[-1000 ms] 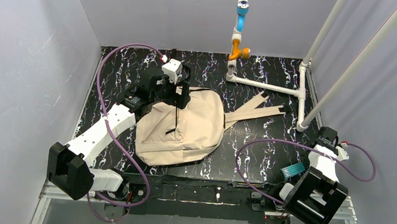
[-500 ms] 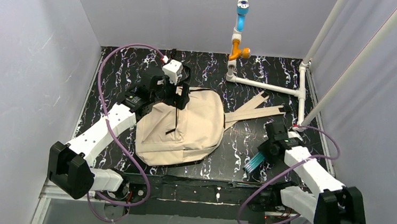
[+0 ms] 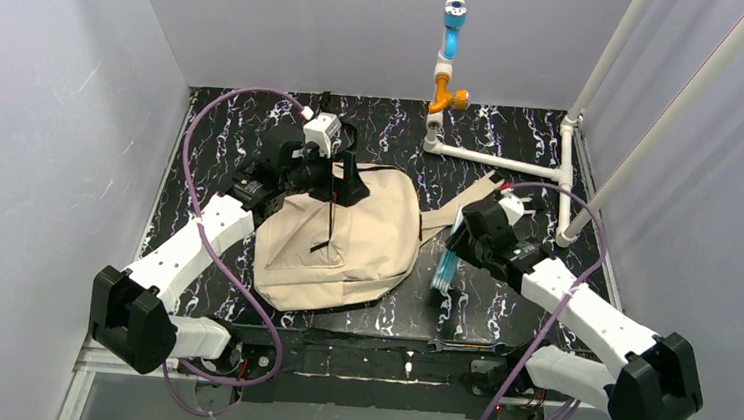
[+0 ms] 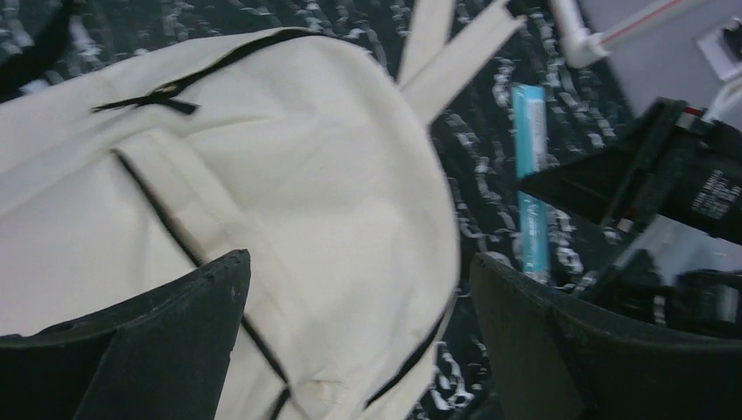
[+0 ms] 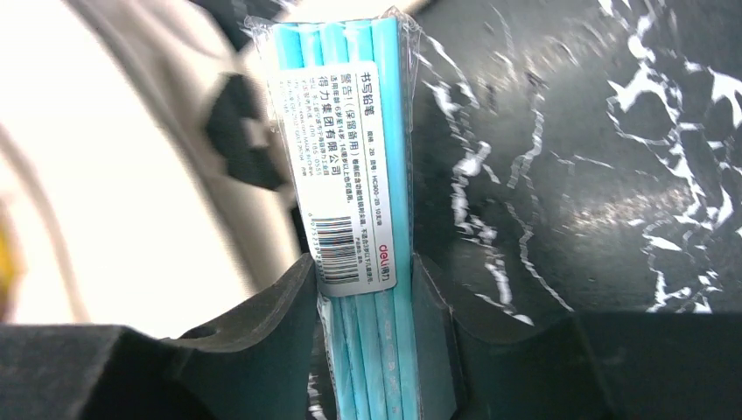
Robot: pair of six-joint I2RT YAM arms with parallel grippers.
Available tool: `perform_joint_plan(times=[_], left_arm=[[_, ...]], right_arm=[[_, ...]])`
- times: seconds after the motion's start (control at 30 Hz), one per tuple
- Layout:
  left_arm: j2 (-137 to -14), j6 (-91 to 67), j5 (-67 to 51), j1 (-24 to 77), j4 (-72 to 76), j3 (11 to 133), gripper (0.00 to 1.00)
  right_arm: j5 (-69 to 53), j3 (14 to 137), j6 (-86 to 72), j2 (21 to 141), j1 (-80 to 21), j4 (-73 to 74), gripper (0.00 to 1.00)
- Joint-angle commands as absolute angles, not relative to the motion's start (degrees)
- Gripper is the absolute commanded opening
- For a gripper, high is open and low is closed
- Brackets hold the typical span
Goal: Pack the student bag
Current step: Pick up the stationery from the center of the board.
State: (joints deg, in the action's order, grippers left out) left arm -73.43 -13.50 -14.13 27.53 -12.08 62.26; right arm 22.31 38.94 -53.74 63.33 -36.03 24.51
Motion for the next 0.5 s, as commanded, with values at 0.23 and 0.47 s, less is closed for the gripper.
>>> perform_joint_plan(times=[0.23, 0.47], left_arm=[[-78.96, -32.94, -24.72, 40.95, 1.46, 60.99, 0.9], [-81.22, -33.52, -22.65, 42.8, 2.07, 59.71, 0.77]], right_arm=[[12.91, 59.75, -59.28, 65.91, -36.12, 22.64, 0.32], [6.26, 62.43, -60.17, 70.29, -36.12, 18.63, 0.32]])
